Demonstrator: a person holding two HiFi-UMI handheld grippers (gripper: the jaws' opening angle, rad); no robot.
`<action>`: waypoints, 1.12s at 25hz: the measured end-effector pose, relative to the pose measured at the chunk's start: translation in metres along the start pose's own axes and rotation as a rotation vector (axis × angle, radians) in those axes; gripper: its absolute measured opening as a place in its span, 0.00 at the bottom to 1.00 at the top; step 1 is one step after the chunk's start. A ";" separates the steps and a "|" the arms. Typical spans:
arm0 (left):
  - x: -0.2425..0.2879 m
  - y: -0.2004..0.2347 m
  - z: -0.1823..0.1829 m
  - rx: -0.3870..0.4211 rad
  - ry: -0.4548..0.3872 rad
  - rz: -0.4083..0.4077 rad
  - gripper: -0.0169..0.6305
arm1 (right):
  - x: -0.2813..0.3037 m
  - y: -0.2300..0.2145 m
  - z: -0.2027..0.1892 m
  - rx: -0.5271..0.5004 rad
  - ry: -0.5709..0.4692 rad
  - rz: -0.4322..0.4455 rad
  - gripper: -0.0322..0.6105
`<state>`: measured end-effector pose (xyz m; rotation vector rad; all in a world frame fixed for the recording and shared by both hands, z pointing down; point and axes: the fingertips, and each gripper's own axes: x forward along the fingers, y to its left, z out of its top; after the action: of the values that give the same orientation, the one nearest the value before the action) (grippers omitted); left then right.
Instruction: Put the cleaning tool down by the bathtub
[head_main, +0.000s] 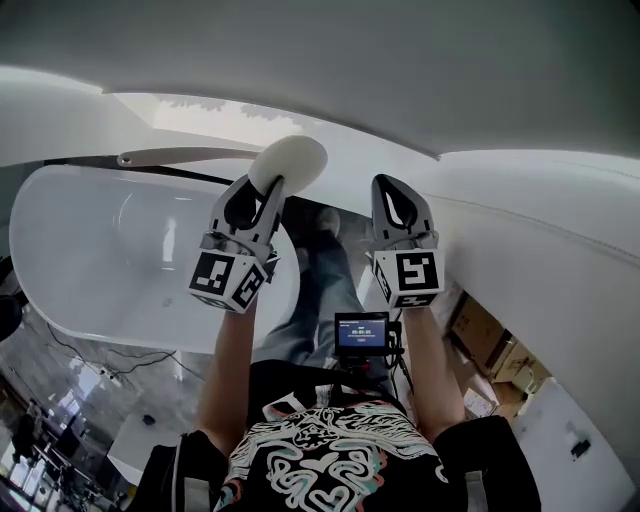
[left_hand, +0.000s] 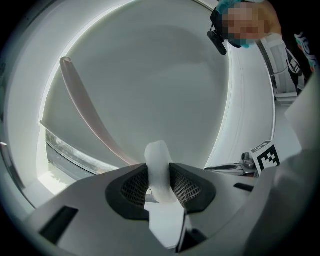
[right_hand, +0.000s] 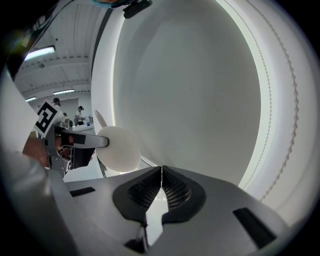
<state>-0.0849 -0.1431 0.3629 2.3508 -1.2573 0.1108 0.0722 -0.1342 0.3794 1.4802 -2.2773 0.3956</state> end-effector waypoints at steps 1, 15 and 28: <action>0.001 0.000 -0.004 -0.002 0.005 0.000 0.23 | 0.000 -0.001 -0.004 -0.001 0.004 0.001 0.09; 0.026 0.021 -0.048 -0.046 0.048 0.001 0.23 | 0.044 0.003 -0.055 -0.061 0.077 0.047 0.10; 0.037 0.043 -0.100 -0.080 0.098 0.014 0.23 | 0.076 0.003 -0.101 -0.078 0.108 0.068 0.09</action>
<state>-0.0837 -0.1482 0.4783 2.2412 -1.2093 0.1750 0.0596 -0.1498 0.5043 1.3149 -2.2363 0.3920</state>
